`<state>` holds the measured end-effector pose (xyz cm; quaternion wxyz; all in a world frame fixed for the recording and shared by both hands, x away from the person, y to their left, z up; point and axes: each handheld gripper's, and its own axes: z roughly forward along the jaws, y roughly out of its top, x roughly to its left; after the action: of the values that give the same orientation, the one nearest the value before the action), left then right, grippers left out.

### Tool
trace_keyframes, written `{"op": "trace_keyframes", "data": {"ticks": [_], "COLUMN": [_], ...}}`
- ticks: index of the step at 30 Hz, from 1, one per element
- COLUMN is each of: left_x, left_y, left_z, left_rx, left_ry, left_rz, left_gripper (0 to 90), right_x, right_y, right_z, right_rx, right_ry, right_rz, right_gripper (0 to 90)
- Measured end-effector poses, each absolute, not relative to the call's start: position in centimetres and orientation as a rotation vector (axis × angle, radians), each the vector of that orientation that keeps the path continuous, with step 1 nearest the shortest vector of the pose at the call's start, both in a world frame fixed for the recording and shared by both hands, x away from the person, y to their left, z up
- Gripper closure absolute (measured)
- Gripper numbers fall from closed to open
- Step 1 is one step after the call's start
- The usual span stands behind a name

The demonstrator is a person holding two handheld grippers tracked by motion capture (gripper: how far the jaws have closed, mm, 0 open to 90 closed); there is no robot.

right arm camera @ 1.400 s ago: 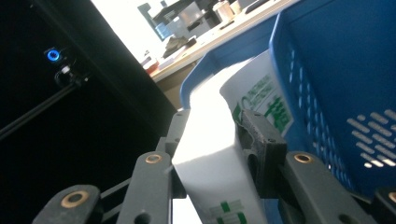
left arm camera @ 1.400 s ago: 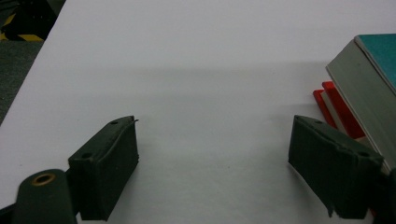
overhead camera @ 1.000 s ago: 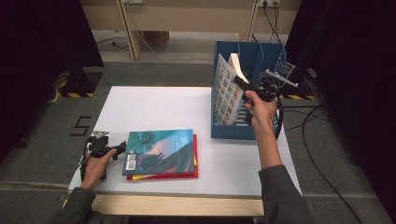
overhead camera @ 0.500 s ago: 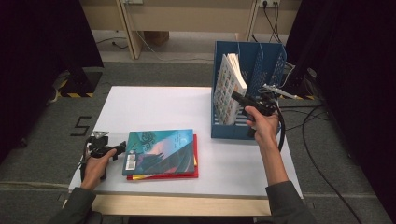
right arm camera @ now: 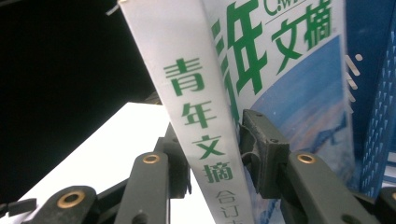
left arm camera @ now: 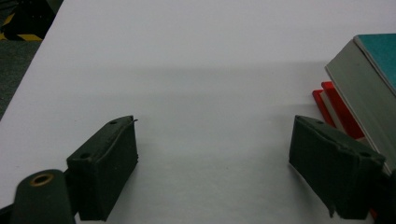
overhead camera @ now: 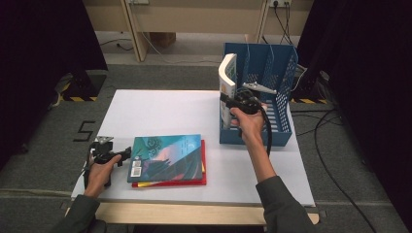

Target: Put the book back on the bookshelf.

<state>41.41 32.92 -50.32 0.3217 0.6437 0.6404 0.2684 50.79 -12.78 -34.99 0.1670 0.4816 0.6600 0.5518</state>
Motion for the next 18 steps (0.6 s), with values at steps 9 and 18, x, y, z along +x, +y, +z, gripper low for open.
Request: {"op": "trace_keyframes", "data": {"ticks": [9,18], "left_x": [41.4,41.4], "left_y": [33.0,32.9], "left_z": [-50.3,-50.3], "left_rx": [1.689,1.693], "left_ry": [1.675,1.677], "left_rz": [0.696,0.699], "left_gripper": [14.8,14.9], "right_x": [53.2,50.4], "right_y": [-13.0,-15.1], "right_z": [-34.5,-35.4], "right_rx": [1.401,1.374], "right_ry": [1.826,1.839], "right_rz": [1.491,1.542], "right_gripper": [69.2,66.6]}}
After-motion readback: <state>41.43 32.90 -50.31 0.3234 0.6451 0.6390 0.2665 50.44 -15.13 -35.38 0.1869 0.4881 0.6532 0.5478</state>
